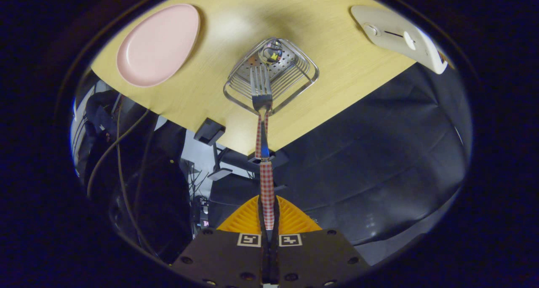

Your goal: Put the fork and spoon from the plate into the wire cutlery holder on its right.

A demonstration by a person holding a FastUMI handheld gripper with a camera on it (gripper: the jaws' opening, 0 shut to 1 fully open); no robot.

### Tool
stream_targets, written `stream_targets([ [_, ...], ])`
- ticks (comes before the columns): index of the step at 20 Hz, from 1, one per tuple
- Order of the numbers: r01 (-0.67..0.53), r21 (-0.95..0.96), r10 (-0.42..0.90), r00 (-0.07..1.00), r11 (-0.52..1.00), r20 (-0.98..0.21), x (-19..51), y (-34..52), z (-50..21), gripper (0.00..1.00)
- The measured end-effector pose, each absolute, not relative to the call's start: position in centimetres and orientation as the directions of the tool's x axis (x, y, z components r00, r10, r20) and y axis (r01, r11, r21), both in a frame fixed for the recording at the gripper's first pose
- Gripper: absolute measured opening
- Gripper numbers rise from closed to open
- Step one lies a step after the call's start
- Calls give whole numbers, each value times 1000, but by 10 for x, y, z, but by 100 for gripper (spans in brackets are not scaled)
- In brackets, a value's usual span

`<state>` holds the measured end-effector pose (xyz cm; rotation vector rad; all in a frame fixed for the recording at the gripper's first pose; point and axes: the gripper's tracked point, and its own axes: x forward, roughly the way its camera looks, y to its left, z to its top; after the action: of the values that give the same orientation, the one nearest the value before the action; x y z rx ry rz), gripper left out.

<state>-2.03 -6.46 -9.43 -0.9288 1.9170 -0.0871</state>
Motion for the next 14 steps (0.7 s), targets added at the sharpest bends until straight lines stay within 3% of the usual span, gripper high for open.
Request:
stream_targets([
  [4,-561,-427,-634,-244,709,-733,-17,-62,-95,4],
  [5,-556,-423,-626,-241,715,-742,-16,-62,-101,11],
  [8,-543,-430,-621,-231,721,-749,-15,-62,-105,11],
  [13,-515,-412,-572,-197,752,-796,-12,-49,-104,60],
  [14,-510,-405,-558,-188,759,-808,-13,-46,-104,62],
])
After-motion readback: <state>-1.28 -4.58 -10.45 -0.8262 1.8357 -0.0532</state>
